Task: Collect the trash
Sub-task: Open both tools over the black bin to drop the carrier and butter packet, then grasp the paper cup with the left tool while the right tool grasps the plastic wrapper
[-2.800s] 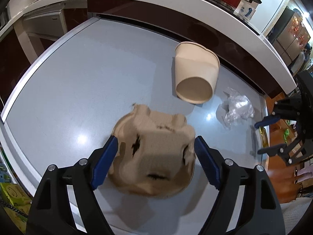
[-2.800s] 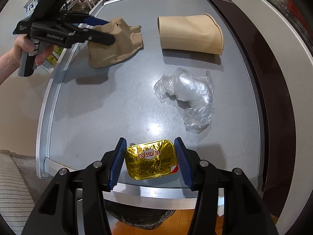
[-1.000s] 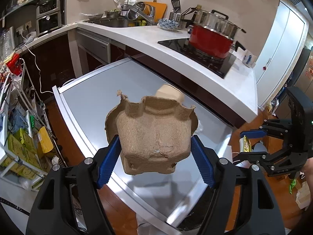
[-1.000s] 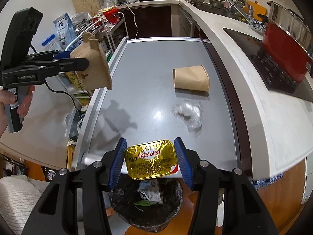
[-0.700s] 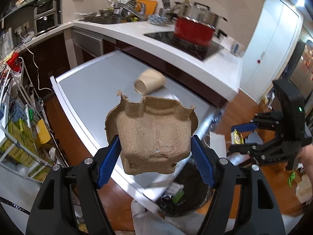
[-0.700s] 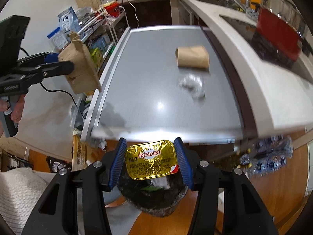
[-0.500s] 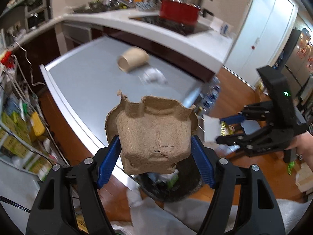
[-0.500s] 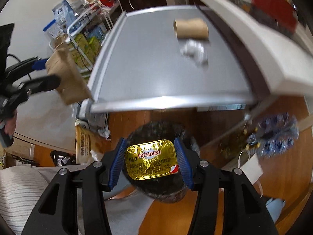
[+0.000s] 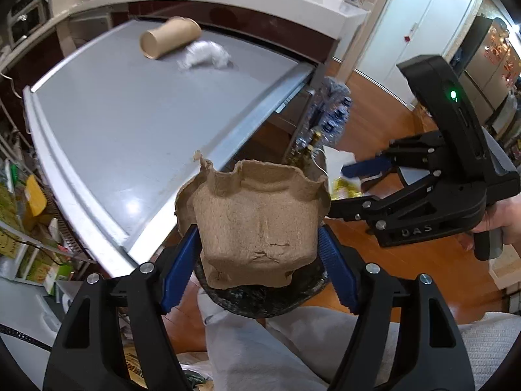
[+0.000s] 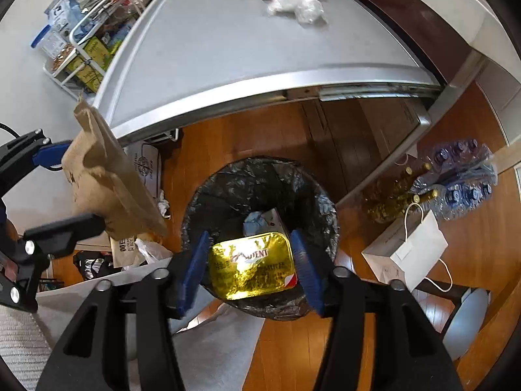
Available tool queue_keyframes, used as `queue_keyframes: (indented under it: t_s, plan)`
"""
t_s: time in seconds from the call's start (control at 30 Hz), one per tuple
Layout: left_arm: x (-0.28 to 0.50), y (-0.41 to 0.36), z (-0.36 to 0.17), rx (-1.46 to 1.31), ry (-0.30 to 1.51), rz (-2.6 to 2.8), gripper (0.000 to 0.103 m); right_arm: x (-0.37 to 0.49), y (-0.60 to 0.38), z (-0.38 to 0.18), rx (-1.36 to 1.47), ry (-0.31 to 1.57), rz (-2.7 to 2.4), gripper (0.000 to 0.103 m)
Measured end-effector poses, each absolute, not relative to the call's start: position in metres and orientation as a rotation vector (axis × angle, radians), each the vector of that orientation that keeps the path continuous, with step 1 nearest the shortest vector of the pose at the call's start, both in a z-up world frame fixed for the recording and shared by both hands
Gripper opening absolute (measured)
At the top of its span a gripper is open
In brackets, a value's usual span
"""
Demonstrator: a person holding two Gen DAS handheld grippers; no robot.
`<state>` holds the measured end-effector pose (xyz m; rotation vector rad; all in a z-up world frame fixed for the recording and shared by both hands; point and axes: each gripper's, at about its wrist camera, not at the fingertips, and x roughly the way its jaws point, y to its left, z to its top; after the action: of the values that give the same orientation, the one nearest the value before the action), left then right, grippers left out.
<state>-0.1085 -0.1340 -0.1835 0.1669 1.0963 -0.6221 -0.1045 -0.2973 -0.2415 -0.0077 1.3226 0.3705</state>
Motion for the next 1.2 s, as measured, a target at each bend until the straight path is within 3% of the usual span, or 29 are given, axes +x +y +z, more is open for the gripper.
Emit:
queue_keyframes:
  t_s: [0.13,0.37,0.5,0.83,1.2]
  plan:
    - [-0.102,-0.132,-0.186,0.119,1.117,-0.611,0.088,-0.103,-0.307,-0.237,-0.002,1.309,0.334,0.076]
    - [-0.096,-0.111,-0.162,0.057,1.089,-0.579,0.088,-0.094,-0.327,-0.211,0.024,1.24,0.273,0.077]
    - [-0.083,-0.098,-0.132,0.072,1.01,-0.533,0.089,-0.072,-0.318,-0.181,-0.034,1.135,0.26,0.09]
    - [0.039,-0.084,-0.098,0.157,0.869,-0.483,0.094,0.023,-0.265,-0.178,-0.196,1.046,0.273,0.094]
    - [0.165,-0.112,-0.141,0.175,1.006,-0.68,0.094,0.103,-0.259,-0.212,-0.041,1.115,0.236,0.094]
